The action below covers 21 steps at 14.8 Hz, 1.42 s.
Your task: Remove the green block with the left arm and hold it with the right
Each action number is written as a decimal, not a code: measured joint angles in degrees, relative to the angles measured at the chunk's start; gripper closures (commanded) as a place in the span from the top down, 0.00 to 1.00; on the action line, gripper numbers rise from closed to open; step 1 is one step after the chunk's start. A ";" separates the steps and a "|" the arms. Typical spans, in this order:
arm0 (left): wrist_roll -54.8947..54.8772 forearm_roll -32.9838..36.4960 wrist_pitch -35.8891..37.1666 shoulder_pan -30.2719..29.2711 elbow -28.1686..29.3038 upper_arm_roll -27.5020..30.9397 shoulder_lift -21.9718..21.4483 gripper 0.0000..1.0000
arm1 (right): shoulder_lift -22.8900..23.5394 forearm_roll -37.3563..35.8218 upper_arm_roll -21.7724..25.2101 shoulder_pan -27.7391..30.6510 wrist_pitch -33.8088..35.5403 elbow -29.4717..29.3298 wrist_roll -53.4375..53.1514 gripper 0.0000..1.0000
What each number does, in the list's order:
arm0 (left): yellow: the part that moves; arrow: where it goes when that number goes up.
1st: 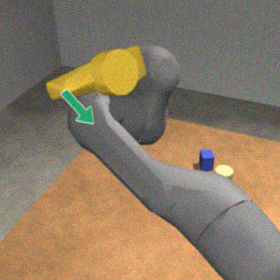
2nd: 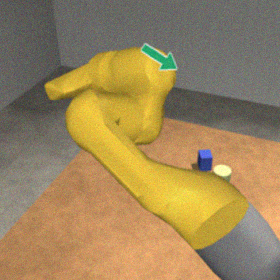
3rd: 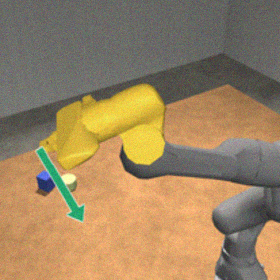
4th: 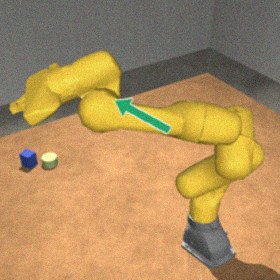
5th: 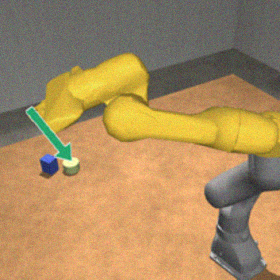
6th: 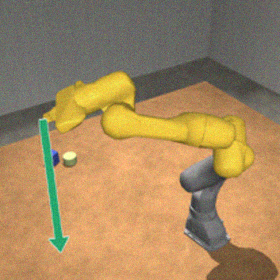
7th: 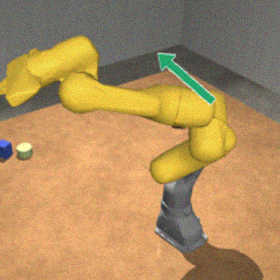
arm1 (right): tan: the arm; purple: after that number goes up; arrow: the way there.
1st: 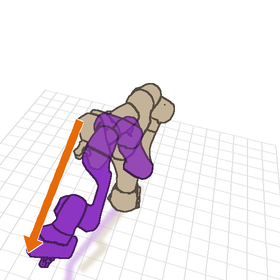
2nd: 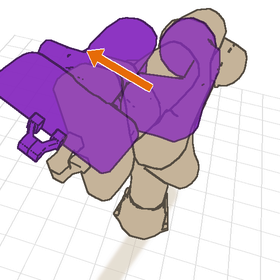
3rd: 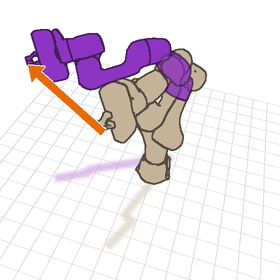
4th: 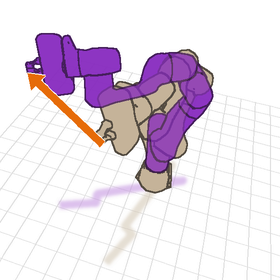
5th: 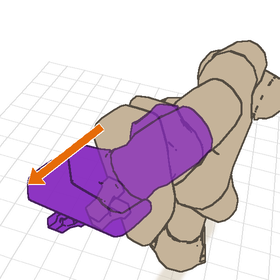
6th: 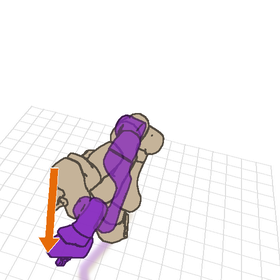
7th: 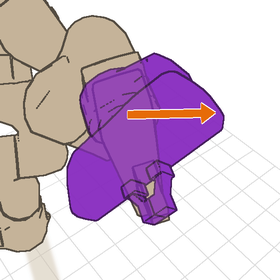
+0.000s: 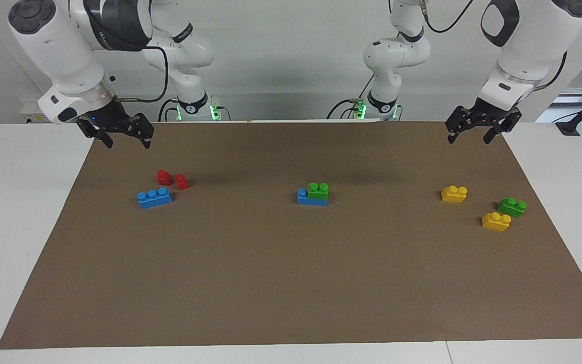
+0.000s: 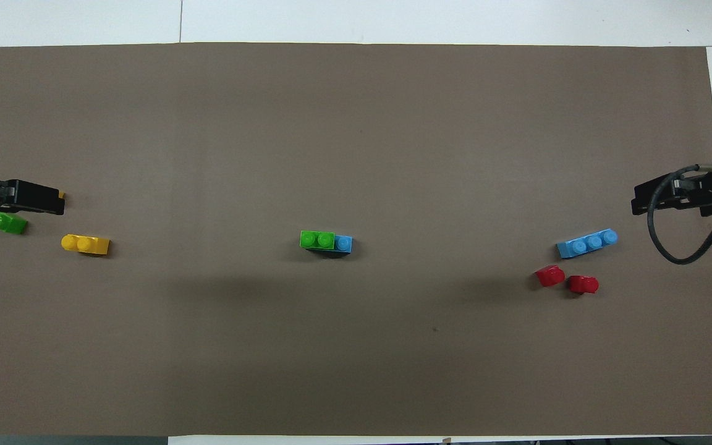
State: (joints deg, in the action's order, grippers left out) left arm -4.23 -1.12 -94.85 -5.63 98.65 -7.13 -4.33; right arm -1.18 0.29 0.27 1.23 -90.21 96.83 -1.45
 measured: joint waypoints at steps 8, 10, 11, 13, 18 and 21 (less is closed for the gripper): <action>0.00 0.00 0.02 0.00 0.00 -0.01 0.00 1.00 | 0.00 0.00 0.01 0.00 -0.62 -0.02 0.00 1.00; 0.00 0.00 0.03 0.00 0.00 -0.02 0.00 1.00 | 0.00 0.00 0.01 0.00 -0.72 -0.03 0.00 1.00; 0.00 0.00 0.06 0.00 0.00 -0.03 0.00 1.00 | 0.00 0.00 0.01 0.00 -0.94 -0.03 0.00 1.00; 0.00 0.00 0.20 0.00 0.01 -0.04 0.00 1.00 | 0.00 0.00 0.02 0.00 -2.46 -0.01 -0.12 1.00; 3.72 -0.08 1.39 0.06 0.22 -0.42 0.00 1.00 | 1.02 0.26 -0.30 -0.07 -8.95 1.40 -17.74 1.00; 12.34 -0.32 2.44 1.77 0.31 -1.10 -0.02 1.00 | 3.65 4.19 -0.97 -0.40 -10.31 1.73 -33.90 1.00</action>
State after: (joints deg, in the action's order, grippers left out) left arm 8.11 -1.44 -92.41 -3.86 98.95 -8.22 -4.34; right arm 2.47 4.48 -0.70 0.83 -100.52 98.56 -35.35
